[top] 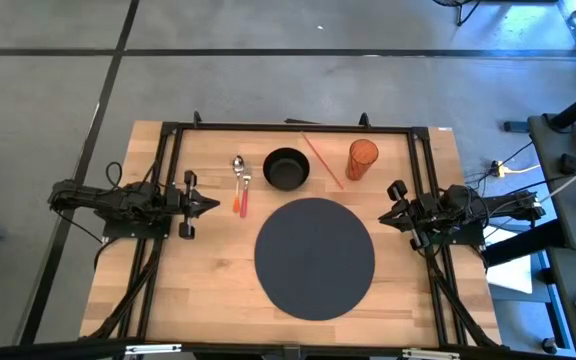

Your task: Pick & Place Utensil

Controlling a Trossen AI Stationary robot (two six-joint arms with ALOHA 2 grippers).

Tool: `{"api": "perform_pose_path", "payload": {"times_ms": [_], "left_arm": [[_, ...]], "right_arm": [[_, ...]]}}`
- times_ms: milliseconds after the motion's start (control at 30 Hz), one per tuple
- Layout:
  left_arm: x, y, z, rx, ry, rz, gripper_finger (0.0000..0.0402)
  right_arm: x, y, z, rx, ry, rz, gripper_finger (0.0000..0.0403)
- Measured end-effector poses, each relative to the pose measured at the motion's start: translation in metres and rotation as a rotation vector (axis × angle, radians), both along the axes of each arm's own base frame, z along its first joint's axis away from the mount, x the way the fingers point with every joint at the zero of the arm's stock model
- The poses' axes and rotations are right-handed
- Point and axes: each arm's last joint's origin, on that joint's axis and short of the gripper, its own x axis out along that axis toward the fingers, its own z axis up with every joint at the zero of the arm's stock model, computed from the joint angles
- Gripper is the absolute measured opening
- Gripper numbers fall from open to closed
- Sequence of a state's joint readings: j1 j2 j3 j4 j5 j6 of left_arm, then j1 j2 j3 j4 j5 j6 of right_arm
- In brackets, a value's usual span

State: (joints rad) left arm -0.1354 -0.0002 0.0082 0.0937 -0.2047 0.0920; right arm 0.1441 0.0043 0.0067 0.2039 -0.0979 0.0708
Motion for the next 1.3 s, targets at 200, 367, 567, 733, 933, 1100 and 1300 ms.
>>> {"api": "perform_pose_path", "payload": {"times_ms": [200,367,567,733,933,1100,1300], "left_arm": [[0.0,0.0,0.0,0.0,0.0,0.0,0.0003],[0.0,0.0,0.0,0.0,0.0,0.0,0.0003],[0.0,0.0,0.0,0.0,0.0,0.0,0.0003],[0.0,0.0,0.002,-0.003,-0.024,0.0,0.0003],[0.0,0.0,0.003,-0.005,-0.034,0.0,0.0003],[-0.002,0.002,0.013,-0.041,-0.139,0.041,0.0003],[0.0,0.001,0.01,-0.103,-0.103,0.01,0.0003]], "right_arm": [[0.0,0.0,0.0,0.0,0.0,0.001,0.003],[0.0,0.0,0.0,0.0,0.0,0.001,0.003],[0.0,0.0,0.002,0.003,-0.017,0.0,0.003],[0.0,0.0,0.001,0.005,-0.009,0.001,0.003],[0.0,0.0,0.001,0.025,-0.002,0.006,0.003],[0.0,0.0,0.002,-0.017,-0.023,-0.006,0.003],[0.001,-0.002,-0.002,-0.117,-0.008,-0.105,0.003]]}}
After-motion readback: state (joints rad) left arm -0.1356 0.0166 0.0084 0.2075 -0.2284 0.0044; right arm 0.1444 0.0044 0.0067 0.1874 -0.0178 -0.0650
